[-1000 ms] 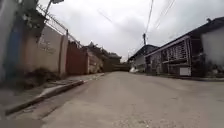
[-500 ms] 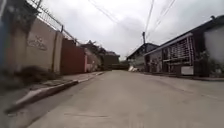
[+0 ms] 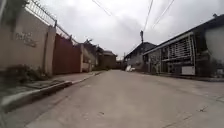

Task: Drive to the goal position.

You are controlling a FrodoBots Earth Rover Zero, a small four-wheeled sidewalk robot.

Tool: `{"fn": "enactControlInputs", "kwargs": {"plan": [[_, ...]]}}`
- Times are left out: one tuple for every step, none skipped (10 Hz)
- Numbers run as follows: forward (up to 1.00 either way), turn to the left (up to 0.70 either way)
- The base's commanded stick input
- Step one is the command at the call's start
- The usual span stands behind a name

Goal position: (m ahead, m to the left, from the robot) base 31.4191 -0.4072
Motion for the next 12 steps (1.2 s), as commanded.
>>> {"fn": "enactControlInputs", "kwargs": {"plan": [[0.85,0.0],[0.85,0.0],[0.85,0.0],[0.85,0.0],[0.85,0.0],[0.85,0.0],[0.85,0.0],[0.85,0.0],[0.85,0.0],[0.85,0.0],[0.85,0.0],[0.85,0.0]]}}
